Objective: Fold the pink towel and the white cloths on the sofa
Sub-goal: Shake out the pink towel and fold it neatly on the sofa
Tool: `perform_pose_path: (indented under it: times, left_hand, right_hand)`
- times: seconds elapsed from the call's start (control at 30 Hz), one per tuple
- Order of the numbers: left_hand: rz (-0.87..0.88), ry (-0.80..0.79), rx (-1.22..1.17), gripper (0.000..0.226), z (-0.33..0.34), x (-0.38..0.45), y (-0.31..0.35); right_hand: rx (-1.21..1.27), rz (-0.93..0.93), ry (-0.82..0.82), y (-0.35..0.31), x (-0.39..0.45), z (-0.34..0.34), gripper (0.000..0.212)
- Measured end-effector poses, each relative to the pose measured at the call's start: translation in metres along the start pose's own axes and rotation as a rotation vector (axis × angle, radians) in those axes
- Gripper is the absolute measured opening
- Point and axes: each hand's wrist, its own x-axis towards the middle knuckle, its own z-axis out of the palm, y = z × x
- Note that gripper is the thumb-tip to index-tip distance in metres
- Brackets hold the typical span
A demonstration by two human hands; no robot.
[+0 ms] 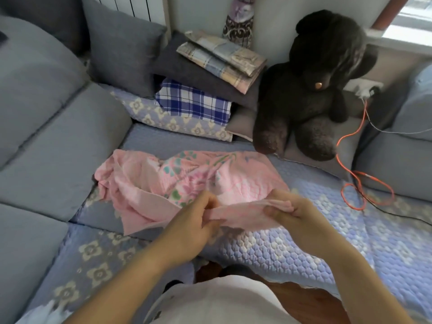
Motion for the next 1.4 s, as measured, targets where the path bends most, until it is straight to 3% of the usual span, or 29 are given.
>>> perform_pose_path:
  times: [0.2, 0.3, 0.4, 0.57, 0.63, 0.7, 0.83, 0.93, 1.03, 1.2, 1.4]
  left_hand:
    - [0.105, 0.156, 0.155, 0.027, 0.019, -0.002, 0.002]
    - [0.065, 0.205, 0.14, 0.031, 0.037, -0.001, 0.008]
    - [0.112, 0.286, 0.198, 0.012, 0.052, 0.0, 0.014]
    - [0.068, 0.517, 0.142, 0.005, 0.065, -0.002, 0.025]
    - [0.11, 0.499, 0.169, 0.006, 0.07, -0.003, 0.03]
    - [0.133, 0.487, 0.116, 0.02, 0.072, -0.003, 0.035]
    - [0.006, 0.375, -0.134, 0.02, 0.072, 0.002, 0.043]
    - [-0.04, 0.383, -0.13, 0.033, 0.065, 0.004, 0.043]
    - [-0.066, 0.44, -0.215, 0.024, 0.05, 0.002, 0.04]
    - [-0.086, 0.398, -0.214, 0.011, 0.039, 0.003, 0.033]
    - [-0.094, 0.346, -0.233, 0.025, 0.035, 0.006, 0.03]
  right_hand:
    - [0.091, -0.06, 0.22, -0.021, 0.009, -0.035, 0.023]
    - [-0.003, -0.063, 0.168, -0.03, 0.012, -0.058, 0.03]
    - [-0.09, -0.026, 0.113, -0.03, 0.015, -0.07, 0.036]
    - [-0.001, -0.085, 0.115, -0.04, 0.019, -0.072, 0.034]
    - [0.01, -0.109, 0.116, -0.043, 0.022, -0.073, 0.024]
    - [0.023, -0.105, 0.134, -0.046, 0.027, -0.076, 0.017]
    - [-0.068, -0.052, 0.066, -0.044, 0.037, -0.08, 0.014]
    - [-0.129, 0.011, -0.042, -0.038, 0.04, -0.087, 0.007]
    - [0.027, 0.071, -0.126, -0.029, 0.035, -0.097, 0.024]
    - [0.13, 0.069, 0.013, -0.021, 0.033, -0.092, 0.009]
    - [0.1, 0.072, 0.062, -0.024, 0.031, -0.086, 0.033]
